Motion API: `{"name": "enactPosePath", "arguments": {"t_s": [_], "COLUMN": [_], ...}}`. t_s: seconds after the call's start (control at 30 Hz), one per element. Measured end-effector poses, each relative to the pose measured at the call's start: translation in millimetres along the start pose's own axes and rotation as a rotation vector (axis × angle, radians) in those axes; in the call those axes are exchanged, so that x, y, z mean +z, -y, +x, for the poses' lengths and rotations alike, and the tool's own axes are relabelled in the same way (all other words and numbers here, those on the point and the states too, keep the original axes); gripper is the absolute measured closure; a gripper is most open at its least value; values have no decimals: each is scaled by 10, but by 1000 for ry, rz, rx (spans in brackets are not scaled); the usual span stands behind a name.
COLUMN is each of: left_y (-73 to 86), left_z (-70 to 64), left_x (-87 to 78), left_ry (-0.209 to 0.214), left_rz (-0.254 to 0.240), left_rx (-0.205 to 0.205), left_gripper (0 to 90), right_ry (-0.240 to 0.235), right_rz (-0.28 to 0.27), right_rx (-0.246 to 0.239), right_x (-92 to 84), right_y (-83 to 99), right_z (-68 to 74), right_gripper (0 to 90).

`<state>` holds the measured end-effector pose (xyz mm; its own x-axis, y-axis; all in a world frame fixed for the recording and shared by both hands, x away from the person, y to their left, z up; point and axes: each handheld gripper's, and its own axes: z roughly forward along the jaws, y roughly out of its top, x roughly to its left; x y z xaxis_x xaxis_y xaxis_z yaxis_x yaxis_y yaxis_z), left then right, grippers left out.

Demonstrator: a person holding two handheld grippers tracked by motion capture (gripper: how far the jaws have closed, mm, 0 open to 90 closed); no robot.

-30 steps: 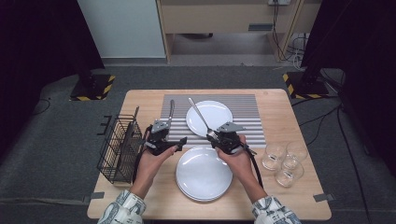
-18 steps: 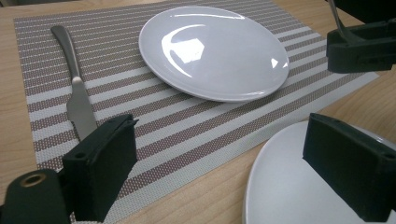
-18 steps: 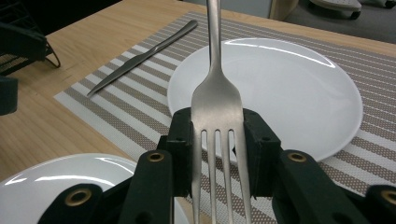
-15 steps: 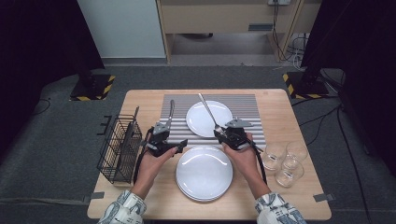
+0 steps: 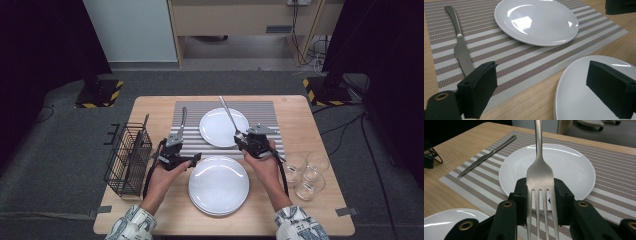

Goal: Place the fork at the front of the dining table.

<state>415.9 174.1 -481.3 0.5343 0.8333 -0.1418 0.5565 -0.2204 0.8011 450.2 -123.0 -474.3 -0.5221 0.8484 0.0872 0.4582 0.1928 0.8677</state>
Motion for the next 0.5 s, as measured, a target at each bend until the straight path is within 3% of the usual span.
{"name": "enactPosePath", "arguments": {"t_s": [0.5], "left_y": [72], "left_z": [-32], "left_x": [-73], "left_ry": [-34], "left_rz": [-1], "left_rx": [12], "left_gripper": [90], "right_ry": [40], "right_rz": [-6], "right_rx": [-1], "right_x": [-5], "right_y": [24], "right_z": [-3], "right_gripper": [680]}}
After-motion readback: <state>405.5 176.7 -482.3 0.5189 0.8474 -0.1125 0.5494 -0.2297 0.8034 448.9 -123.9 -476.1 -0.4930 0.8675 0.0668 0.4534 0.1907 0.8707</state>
